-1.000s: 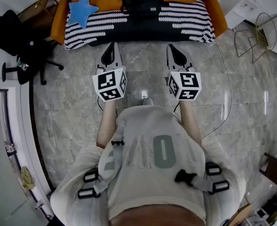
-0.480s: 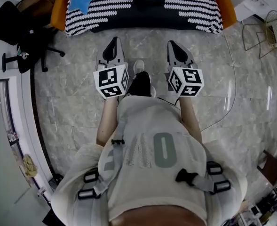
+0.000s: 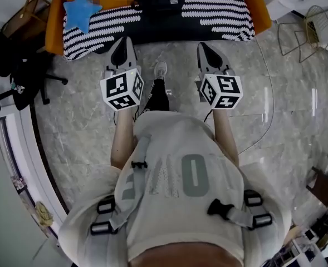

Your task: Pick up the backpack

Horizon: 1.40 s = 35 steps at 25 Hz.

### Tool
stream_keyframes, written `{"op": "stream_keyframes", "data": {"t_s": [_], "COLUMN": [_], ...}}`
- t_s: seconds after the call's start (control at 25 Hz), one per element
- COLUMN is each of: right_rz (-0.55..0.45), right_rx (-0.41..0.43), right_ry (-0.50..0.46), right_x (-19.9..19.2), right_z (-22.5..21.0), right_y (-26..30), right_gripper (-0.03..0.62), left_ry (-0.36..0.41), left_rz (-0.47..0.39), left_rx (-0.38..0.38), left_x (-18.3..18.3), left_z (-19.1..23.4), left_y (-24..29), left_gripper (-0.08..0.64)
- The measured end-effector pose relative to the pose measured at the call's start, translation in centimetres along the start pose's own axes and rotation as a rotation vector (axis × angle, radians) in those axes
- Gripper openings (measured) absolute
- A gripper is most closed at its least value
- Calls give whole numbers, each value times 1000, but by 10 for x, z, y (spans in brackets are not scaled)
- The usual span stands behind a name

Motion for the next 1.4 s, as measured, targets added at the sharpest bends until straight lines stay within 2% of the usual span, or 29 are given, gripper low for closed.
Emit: {"op": "stream_keyframes", "data": {"t_s": [0.44, 0.64, 0.8, 1.08, 1.4], "right_rz": [34, 10, 7, 16, -18], "right_rx": [-51, -94, -73, -15, 65], "right_ry": [11, 16, 10, -19, 21], "right_x": [57, 74, 84, 88, 92], "right_z": [-62, -74, -73, -92, -136], "right_y": [153, 222, 259, 307, 341], "right_gripper": [6, 6, 6, 6, 6], "left_ry": [-15, -37, -28, -26, -52], "left_rz": [29, 25, 19, 58, -27], "left_rx": [-82, -117, -104, -102, -10], "left_x": [53, 67, 76, 69, 72], "left_z": [39, 66, 81, 73, 58], "left_y": [186, 252, 283, 323, 348], "left_gripper": [20, 20, 20, 20, 20]}}
Point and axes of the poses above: the fingertips, and each gripper's own axes: y forward along the fingers, z to its left, x out of its top, the point moved 10 cm from there along -y, backward along the fingers, and after that the axes turned 14 degrees about -y, right-handed, at the moved point
